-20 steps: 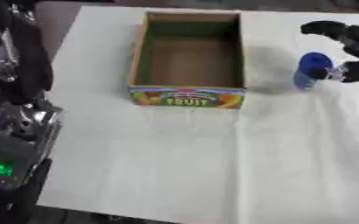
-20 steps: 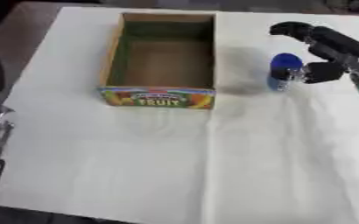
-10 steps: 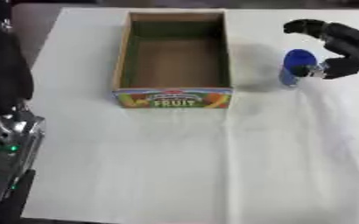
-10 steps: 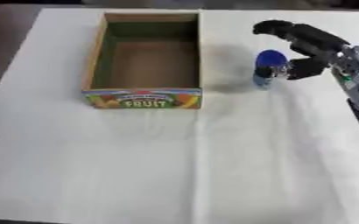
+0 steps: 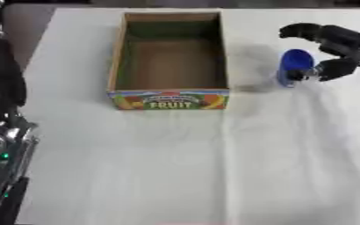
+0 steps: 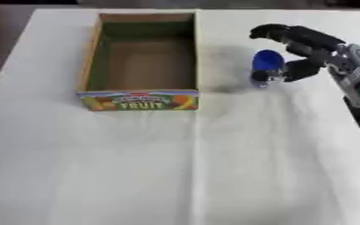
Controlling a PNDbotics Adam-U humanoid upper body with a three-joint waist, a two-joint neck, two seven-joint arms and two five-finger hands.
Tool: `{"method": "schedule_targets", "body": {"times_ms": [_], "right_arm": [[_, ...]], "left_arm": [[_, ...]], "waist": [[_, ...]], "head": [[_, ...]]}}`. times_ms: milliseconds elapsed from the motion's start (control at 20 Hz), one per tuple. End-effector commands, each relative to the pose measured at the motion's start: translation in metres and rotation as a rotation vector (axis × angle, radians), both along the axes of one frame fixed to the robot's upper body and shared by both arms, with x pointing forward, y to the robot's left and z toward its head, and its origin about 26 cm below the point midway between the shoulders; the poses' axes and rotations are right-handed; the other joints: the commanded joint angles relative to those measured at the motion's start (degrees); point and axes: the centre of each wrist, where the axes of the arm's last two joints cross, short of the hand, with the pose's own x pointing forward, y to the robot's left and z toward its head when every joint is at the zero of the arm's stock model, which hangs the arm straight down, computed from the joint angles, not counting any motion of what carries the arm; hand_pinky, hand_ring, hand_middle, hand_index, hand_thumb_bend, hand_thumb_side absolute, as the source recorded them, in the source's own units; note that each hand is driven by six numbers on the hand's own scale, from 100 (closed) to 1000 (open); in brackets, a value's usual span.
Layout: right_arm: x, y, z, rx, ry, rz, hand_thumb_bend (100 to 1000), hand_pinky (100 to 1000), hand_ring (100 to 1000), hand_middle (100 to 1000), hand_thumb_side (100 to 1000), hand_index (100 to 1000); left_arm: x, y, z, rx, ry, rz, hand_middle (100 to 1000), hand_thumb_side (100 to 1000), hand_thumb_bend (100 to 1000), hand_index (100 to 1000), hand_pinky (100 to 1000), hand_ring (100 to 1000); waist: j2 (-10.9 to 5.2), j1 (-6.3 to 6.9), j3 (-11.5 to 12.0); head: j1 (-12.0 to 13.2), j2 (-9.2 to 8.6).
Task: Pick up objects on the table and place them in the box.
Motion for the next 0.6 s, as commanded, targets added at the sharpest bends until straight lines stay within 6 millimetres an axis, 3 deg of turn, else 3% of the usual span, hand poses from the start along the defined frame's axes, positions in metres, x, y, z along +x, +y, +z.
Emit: {"method": "schedule_targets", "body": {"times_ms": [50, 600], "right_arm": [[-0.0001, -0.0086, 0.0205, -0.027, -0.037, -0.024, 686, 1000, 984, 968, 866, 969], [0.0005, -0.0147, 0.0171, -0.077, -0.024, -0.056, 669, 1000, 985, 965, 799, 965]], "left_arm": [[-0.0015, 0.0, 0.008, 0.009, -0.03, -0.007, 932, 831, 416, 884, 889, 738], [-0.0015, 0.0007, 0.008, 0.007, -0.031, -0.003, 933, 832, 414, 884, 890, 738]], "waist": [[-0.82, 0.05, 0.1], [-0.5, 0.15, 0.0]], "head": [[-0.3, -0.86], [0.4, -1.65]]}}
